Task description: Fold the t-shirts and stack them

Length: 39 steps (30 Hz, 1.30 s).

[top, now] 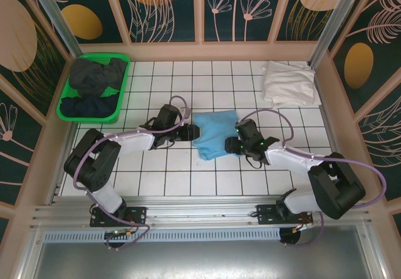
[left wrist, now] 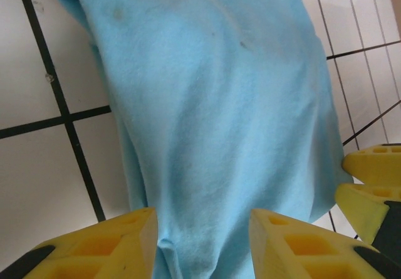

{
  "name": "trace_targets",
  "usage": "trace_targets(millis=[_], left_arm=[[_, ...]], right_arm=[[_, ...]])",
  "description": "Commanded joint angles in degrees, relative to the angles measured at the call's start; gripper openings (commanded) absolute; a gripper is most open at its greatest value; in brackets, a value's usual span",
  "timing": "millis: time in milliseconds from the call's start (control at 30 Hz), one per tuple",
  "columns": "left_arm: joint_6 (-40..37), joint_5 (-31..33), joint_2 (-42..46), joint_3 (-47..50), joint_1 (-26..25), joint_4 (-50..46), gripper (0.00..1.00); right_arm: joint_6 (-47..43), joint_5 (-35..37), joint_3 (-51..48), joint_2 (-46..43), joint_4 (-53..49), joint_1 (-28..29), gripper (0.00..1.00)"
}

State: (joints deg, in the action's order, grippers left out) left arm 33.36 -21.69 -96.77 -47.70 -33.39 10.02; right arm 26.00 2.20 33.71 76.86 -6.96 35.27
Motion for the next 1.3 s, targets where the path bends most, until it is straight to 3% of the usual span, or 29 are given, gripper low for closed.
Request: trace_targets(millis=[0,200,300,433,667,900,1033,1267], left_arm=[[-1.5,0.7,-1.1,0.4,0.2,-1.3,0.43],[-2.7,1.5,-3.8,-1.6,0.2,-2.1,0.42],[-3.6,4.2,-4.3,-4.9,0.4,-4.9,0.43],[-2.9,6.5,-4.7,-7.3,2.0,-4.7,0.54],[-3.3,5.1,-12.8,-14.1,3.7,-5.7,0.51],[-3.0,3.6,-14.3,-15.2,4.9,-4.4,0.51],[-3.1,1.6,-16.5,-17.6,5.1,-4.4,0.45],[-3.2,-0.8,-19.4,-20.4,5.2,-4.4,0.41]], right_arm=[[1.4,3.3,-1.2,-1.0,-1.3,0.4,0.56],[-0.6,5.4,2.0,0.8,-1.5,-1.4,0.56],[-1.7,1.7,3.9,2.1,1.1,-4.4,0.57],[-1.5,-2.3,5.3,5.8,6.1,-9.9,0.69],[-3.6,-7.4,10.5,16.4,11.0,-14.2,0.75],[-3.6,-8.8,14.2,20.3,9.4,-10.8,0.7],[-3.1,-8.9,14.8,20.4,9.1,-8.3,0.69],[-3.3,-8.5,16.3,24.2,8.4,-8.1,0.7]])
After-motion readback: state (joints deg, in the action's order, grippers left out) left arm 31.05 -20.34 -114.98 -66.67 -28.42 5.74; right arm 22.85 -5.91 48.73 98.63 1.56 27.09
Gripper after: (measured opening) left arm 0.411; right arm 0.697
